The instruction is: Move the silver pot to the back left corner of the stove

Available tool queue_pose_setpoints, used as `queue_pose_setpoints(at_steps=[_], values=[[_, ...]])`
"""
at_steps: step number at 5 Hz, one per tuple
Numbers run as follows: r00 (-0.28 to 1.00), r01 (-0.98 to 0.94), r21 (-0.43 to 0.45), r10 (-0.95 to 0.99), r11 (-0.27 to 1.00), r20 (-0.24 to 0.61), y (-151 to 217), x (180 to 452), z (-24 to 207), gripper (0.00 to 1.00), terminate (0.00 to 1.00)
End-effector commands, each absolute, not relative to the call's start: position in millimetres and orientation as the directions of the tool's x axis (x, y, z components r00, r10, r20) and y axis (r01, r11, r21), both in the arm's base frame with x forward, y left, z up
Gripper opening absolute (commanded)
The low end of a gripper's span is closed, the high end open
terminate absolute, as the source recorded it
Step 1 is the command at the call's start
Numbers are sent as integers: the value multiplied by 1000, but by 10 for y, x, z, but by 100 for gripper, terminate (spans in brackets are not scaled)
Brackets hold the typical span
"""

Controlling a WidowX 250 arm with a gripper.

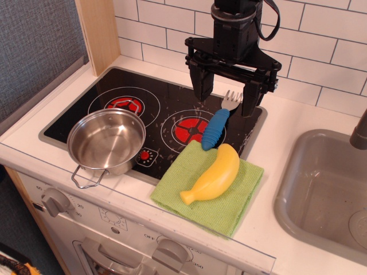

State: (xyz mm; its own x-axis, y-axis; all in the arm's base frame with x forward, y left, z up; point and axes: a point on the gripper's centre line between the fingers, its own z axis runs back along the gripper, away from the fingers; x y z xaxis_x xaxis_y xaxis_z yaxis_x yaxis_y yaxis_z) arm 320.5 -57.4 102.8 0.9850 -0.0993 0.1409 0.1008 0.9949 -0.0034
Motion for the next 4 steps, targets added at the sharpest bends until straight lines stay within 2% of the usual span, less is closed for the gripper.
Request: queue_pose_setpoints(at_steps=[1,3,4], values=[[985,101,-3,-99,995,141,-574,3205,1028,100,0],[993,-6,26,2,1000,120,-193,2895,975,100,0],[993,-41,68,33,997,117,-22,2775,956,100,0]])
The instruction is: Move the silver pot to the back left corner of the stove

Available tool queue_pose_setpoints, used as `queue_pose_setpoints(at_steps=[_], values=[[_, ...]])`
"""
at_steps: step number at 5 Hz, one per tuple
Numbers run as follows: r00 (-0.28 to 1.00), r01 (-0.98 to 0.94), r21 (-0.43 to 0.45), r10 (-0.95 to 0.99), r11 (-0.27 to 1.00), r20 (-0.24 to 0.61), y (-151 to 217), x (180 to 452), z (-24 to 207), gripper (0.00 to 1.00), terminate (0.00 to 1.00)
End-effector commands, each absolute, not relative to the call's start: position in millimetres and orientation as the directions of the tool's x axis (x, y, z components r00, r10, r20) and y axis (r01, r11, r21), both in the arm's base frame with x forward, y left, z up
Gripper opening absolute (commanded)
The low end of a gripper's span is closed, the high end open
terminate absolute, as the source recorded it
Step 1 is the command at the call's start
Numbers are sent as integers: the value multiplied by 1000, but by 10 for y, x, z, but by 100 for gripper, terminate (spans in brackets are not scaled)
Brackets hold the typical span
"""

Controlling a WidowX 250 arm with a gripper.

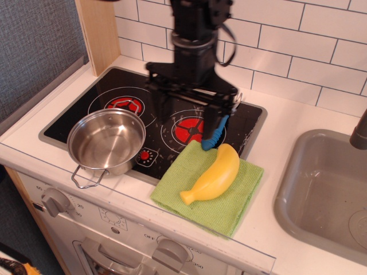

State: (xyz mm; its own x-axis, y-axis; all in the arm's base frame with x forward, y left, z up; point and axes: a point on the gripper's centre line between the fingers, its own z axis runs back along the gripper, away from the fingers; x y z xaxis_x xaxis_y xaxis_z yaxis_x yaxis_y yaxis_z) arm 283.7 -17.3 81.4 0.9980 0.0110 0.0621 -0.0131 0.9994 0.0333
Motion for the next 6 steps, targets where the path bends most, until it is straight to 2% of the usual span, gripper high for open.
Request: queue_pose_setpoints(at_steps=[1,3,6], values=[[993,-55,90,45,994,110,111,2717,873,100,0],[983,-93,74,79,993,167,397,2626,707,100,0],[986,-122,100,109,988,125,421,2756,356,100,0]])
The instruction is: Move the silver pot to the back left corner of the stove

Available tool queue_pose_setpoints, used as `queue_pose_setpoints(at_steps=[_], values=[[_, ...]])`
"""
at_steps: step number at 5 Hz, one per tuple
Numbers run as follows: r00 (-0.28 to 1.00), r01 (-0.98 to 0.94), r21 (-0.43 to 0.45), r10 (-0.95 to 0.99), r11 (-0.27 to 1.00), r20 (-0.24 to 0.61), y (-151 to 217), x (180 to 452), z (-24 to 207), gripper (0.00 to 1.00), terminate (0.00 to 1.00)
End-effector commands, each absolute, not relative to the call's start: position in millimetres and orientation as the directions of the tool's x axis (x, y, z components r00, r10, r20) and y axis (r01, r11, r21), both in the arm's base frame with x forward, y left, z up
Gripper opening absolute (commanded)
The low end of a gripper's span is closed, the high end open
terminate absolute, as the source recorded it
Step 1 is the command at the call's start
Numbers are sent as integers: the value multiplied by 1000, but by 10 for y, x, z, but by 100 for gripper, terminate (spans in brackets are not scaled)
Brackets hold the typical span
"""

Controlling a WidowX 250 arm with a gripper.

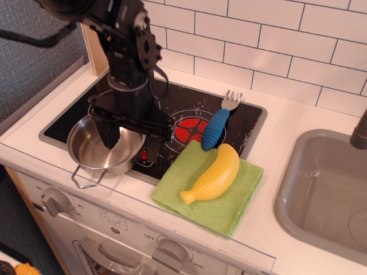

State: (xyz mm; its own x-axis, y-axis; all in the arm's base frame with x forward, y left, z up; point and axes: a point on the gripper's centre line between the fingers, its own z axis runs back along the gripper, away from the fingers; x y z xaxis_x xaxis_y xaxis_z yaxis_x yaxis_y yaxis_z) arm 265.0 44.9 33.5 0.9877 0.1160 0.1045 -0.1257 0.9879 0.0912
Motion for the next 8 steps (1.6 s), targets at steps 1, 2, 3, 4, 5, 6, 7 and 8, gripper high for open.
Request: queue_pose_setpoints(at_steps=[1,2,3,4,5,6,7,8], values=[[989,-115,111,104,987,105,379,2790,290,100,0],[990,-113,115,102,987,96,362,2794,264,0,0],[991,-110,118,100,987,90,344,2798,260,0,0],[992,-105,111,97,988,80,323,2792,252,0,0],[994,-95,106,89,990,66,313,2777,265,0,0],[990,-87,83,77,993,119,413,2848,544,0,0],[985,-79,78,66,994,161,633,3090,836,0,0],[977,-98,73,82,993,197,837,3278,965,0,0]])
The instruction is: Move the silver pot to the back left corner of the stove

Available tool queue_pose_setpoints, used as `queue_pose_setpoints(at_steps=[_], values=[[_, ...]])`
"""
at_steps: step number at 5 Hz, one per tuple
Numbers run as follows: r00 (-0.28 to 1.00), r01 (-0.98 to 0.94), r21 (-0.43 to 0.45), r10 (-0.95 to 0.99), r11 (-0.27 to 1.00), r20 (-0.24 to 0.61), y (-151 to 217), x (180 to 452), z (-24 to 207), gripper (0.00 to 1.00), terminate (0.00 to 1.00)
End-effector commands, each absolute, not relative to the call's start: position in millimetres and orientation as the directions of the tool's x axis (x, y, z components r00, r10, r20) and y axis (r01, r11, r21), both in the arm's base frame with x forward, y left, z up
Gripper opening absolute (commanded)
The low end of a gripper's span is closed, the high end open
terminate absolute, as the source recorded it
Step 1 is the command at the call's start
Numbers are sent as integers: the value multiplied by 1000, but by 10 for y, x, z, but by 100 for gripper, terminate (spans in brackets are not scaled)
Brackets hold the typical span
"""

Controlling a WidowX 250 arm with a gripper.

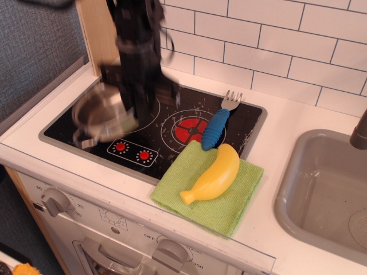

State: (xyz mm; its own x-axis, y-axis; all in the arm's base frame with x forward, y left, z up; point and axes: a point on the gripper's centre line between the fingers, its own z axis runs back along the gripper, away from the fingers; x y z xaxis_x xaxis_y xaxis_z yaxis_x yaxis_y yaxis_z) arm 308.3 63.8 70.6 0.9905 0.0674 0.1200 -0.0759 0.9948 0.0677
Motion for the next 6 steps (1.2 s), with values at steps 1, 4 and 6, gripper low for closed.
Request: queue_pose_setpoints(at_steps=[1,4,6], values=[[974,-121,79,103,989,202,1029,3483,936,0,0],[986,-111,107,96,988,136,1118,3995,579,0,0],[982,-140,82,128,987,137,1134,4063,516,100,0]])
